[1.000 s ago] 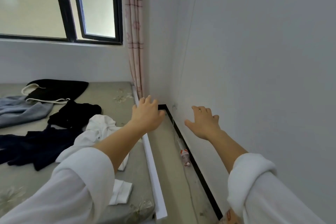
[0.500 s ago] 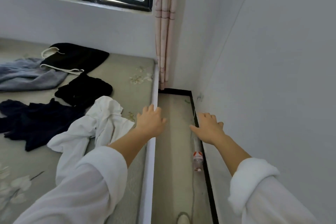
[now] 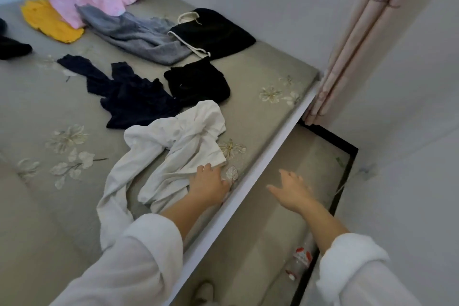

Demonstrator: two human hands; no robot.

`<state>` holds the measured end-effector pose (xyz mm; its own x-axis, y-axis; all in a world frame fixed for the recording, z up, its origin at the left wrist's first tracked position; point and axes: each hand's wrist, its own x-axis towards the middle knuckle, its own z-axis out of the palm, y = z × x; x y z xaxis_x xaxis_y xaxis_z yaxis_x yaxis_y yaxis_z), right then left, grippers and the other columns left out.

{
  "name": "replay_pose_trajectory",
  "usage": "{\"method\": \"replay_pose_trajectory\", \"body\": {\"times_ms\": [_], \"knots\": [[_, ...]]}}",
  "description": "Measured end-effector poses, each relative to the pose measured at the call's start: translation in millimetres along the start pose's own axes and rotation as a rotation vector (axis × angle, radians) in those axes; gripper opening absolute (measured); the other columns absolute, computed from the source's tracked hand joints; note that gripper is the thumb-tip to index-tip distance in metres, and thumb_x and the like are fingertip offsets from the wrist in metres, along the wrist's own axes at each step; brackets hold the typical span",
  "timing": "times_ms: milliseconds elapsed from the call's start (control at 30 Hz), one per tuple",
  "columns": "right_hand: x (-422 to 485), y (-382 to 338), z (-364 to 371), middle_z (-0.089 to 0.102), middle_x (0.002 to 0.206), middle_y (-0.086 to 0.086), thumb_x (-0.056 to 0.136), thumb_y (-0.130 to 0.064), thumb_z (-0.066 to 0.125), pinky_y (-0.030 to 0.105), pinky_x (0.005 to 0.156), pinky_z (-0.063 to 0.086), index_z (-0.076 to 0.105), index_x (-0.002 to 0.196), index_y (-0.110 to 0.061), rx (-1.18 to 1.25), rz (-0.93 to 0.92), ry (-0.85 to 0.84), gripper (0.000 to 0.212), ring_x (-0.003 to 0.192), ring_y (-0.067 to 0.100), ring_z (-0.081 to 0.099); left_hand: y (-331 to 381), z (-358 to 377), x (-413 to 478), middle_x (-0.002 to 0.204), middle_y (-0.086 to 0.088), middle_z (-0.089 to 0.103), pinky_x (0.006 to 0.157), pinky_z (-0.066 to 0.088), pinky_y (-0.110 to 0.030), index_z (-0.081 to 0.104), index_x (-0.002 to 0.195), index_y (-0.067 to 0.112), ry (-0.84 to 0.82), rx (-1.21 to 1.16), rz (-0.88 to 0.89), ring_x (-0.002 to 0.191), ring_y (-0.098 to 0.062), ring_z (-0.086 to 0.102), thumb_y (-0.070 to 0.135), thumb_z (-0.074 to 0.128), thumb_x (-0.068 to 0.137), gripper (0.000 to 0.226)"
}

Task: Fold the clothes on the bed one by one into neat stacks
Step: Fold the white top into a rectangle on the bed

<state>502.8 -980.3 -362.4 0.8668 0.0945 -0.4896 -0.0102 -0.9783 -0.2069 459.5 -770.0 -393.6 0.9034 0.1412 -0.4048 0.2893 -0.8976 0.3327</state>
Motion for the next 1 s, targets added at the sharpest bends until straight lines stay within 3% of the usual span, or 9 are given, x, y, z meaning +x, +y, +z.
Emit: {"method": "replay_pose_trajectory", "body": {"times_ms": [233, 400, 500, 633, 767, 900, 1000], "knots": [[109, -78, 3, 0.034, 0.149, 0.006, 0.093, -0.043, 0.047, 0.049, 0.106, 0.025, 0.03, 0.145, -0.016, -0.097, -0.204, -0.137, 0.061, 0.136, 0.027, 0.027, -71, -5, 72, 0.143, -0.011, 0.04, 0.102, 0.034, -0.045, 0.039, 0.137, 0.015, 0.04, -0.178, -0.362, 0.13, -0.03, 0.034, 0.036, 0.04, 0.095, 0.047], [181, -109, 22, 0.027, 0.155, 0.003, 0.094, -0.042, 0.046, 0.05, 0.109, 0.023, 0.023, 0.149, -0.015, -0.126, -0.237, -0.266, 0.065, 0.141, 0.027, 0.023, -106, 10, 130, 0.145, -0.013, 0.038, 0.103, 0.036, -0.045, 0.029, 0.143, 0.015, -0.01, -0.31, -0.521, 0.131, -0.032, 0.034, 0.037, 0.041, 0.095, 0.054], [227, -126, 31, 0.034, 0.15, 0.007, 0.093, -0.04, 0.047, 0.044, 0.107, 0.032, 0.029, 0.145, -0.013, -0.192, -0.276, -0.298, 0.062, 0.136, 0.027, 0.031, -124, 17, 158, 0.145, -0.013, 0.036, 0.103, 0.035, -0.045, 0.027, 0.143, 0.014, -0.001, -0.376, -0.589, 0.131, -0.032, 0.033, 0.035, 0.042, 0.095, 0.054], [280, -155, 41, 0.032, 0.15, 0.009, 0.094, -0.034, 0.049, 0.046, 0.109, 0.031, 0.023, 0.148, -0.013, -0.194, -0.364, -0.316, 0.064, 0.136, 0.028, 0.03, -141, 22, 191, 0.149, -0.014, 0.03, 0.107, 0.032, -0.04, 0.031, 0.144, 0.011, 0.256, -0.42, -0.527, 0.135, -0.03, 0.03, 0.017, 0.049, 0.092, 0.056], [329, -191, 60, 0.023, 0.154, 0.006, 0.094, -0.021, 0.048, 0.041, 0.108, 0.031, 0.014, 0.151, -0.016, -0.27, -0.606, -0.162, 0.067, 0.137, 0.024, 0.029, -155, 28, 227, 0.157, -0.013, 0.017, 0.112, 0.023, -0.037, 0.022, 0.15, 0.018, 0.407, -0.313, -0.49, 0.142, -0.028, 0.02, 0.004, 0.043, 0.093, 0.063], [358, -217, 84, 0.008, 0.16, 0.006, 0.094, -0.013, 0.048, 0.042, 0.112, 0.021, 0.011, 0.151, -0.031, -0.327, -0.797, -0.083, 0.071, 0.146, 0.024, 0.01, -169, 35, 254, 0.161, -0.006, 0.0, 0.11, 0.023, -0.04, 0.012, 0.151, 0.037, 0.373, -0.054, -0.408, 0.147, -0.026, 0.004, -0.004, 0.042, 0.09, 0.079], [376, -219, 96, 0.013, 0.16, 0.004, 0.095, -0.022, 0.048, 0.047, 0.113, 0.013, 0.035, 0.142, -0.032, -0.457, -0.953, -0.092, 0.05, 0.148, 0.021, 0.001, -178, 38, 269, 0.161, 0.0, -0.001, 0.112, 0.011, -0.037, 0.032, 0.144, 0.037, 0.28, 0.055, -0.366, 0.147, -0.023, -0.004, 0.012, 0.042, 0.096, 0.055]]}}
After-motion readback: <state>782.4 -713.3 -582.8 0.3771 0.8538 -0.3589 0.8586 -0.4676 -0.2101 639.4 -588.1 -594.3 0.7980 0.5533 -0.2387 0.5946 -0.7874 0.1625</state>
